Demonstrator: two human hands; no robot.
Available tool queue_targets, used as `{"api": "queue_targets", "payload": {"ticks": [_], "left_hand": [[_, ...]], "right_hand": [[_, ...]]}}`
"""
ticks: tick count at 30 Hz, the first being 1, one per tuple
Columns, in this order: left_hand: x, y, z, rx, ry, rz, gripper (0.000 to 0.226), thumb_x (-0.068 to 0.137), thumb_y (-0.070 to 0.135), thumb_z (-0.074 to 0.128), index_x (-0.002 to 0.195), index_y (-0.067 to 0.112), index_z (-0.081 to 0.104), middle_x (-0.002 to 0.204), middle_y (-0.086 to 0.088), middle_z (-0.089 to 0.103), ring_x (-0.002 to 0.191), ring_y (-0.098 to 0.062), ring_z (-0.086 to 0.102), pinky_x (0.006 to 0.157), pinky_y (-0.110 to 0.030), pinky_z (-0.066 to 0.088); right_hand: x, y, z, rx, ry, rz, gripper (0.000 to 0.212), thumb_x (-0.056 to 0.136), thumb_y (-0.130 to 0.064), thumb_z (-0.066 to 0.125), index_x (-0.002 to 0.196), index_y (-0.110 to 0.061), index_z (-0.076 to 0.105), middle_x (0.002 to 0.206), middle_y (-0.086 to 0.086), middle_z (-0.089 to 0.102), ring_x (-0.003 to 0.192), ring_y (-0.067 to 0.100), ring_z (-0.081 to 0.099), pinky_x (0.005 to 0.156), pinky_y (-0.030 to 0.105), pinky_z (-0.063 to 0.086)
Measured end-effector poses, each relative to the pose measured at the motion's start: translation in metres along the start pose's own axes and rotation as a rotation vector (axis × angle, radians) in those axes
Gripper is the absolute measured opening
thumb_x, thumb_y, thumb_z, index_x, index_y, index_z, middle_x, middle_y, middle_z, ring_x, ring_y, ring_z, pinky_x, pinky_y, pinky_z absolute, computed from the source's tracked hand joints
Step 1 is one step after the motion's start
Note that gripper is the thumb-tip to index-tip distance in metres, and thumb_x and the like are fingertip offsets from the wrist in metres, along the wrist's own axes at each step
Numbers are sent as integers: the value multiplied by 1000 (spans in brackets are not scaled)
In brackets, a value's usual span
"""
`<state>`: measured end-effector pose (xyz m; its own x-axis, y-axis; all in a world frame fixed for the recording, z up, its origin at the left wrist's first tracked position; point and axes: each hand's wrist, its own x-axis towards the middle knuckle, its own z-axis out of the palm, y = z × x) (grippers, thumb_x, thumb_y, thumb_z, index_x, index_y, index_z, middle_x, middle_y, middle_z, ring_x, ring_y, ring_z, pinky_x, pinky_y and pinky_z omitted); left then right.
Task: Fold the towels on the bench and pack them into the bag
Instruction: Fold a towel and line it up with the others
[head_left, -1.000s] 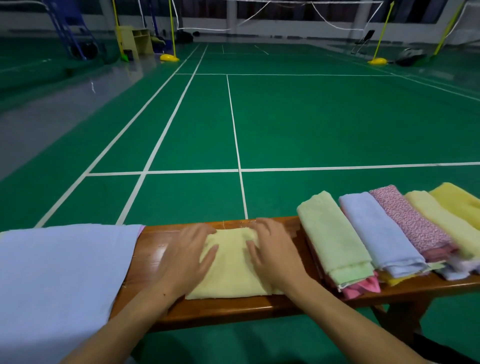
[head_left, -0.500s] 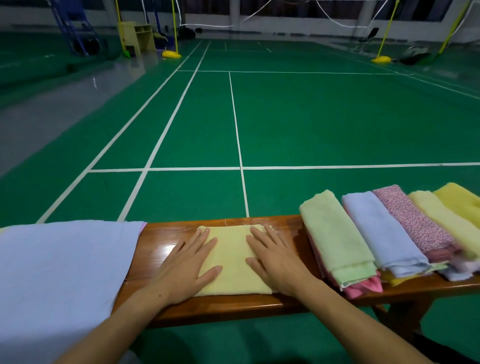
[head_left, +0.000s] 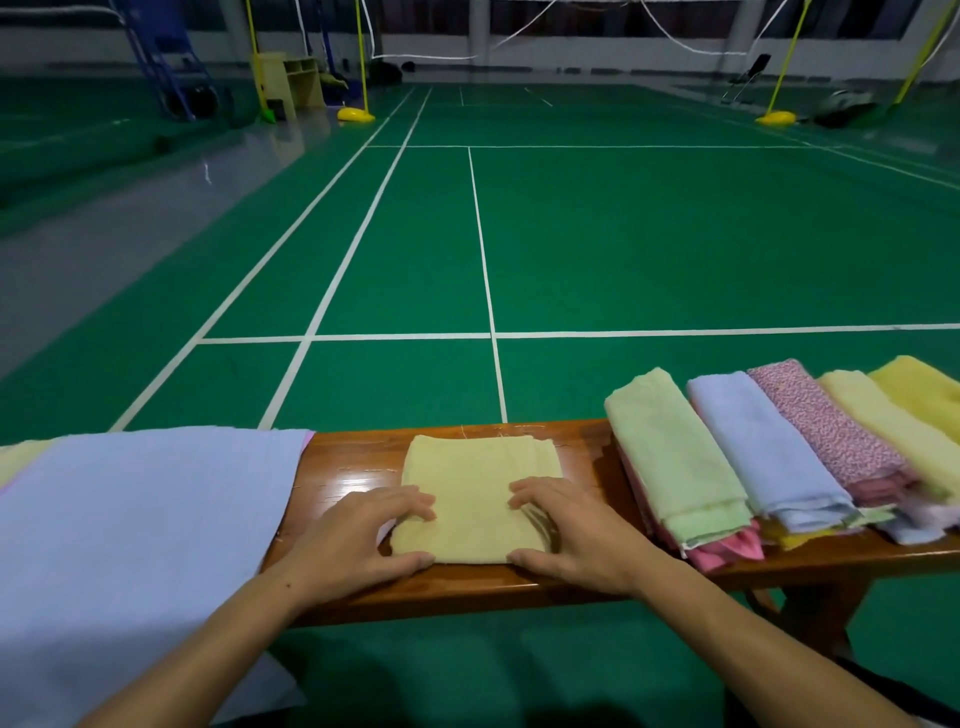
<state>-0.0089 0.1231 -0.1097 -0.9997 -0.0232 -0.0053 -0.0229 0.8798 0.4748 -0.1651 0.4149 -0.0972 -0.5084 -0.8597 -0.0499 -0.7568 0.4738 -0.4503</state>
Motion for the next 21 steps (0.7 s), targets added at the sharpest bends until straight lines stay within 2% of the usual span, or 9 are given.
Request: {"api": "queue_targets", "payload": {"ticks": [4, 8, 14, 18, 21], "left_hand": [[-1, -5, -3, 55, -30, 7, 67, 79, 88, 60, 138, 57, 50, 154, 38, 40, 143, 6, 36, 119, -30, 38], [4, -5, -5, 165, -7, 54, 66, 84, 80, 58, 142, 51, 50, 154, 32, 45, 142, 2, 41, 117, -28, 41], [10, -2, -4, 314, 61, 120, 52, 91, 60, 54, 138, 39, 59, 148, 20, 58, 135, -3, 53, 110, -29, 50], [11, -1, -6, 228, 119, 59, 45, 95, 59, 51, 133, 39, 63, 132, 21, 67, 116, 1, 62, 98, -27, 57], [9, -3, -8, 36, 120, -31, 38, 96, 62, 49, 127, 43, 61, 118, 25, 68, 100, 3, 62, 81, -28, 61]], "right_hand": [[1, -4, -1, -26, 1, -11, 71, 81, -73, 67, 138, -39, 43, 162, -16, 39, 144, 9, 37, 119, 37, 38], [8, -3, 1, -11, 22, 7, 71, 76, -69, 72, 134, -41, 42, 160, -16, 40, 142, 9, 39, 117, 37, 40], [13, -6, 1, -116, 30, -39, 58, 83, -57, 69, 133, -36, 49, 163, -14, 37, 148, 10, 35, 120, 33, 36], [14, -6, 2, -117, 56, -5, 45, 92, -48, 64, 132, -32, 54, 160, -14, 41, 143, 8, 39, 117, 31, 41], [13, -5, 2, -15, 106, 58, 41, 93, -52, 54, 128, -30, 56, 144, -12, 55, 125, 6, 50, 105, 33, 51]]}}
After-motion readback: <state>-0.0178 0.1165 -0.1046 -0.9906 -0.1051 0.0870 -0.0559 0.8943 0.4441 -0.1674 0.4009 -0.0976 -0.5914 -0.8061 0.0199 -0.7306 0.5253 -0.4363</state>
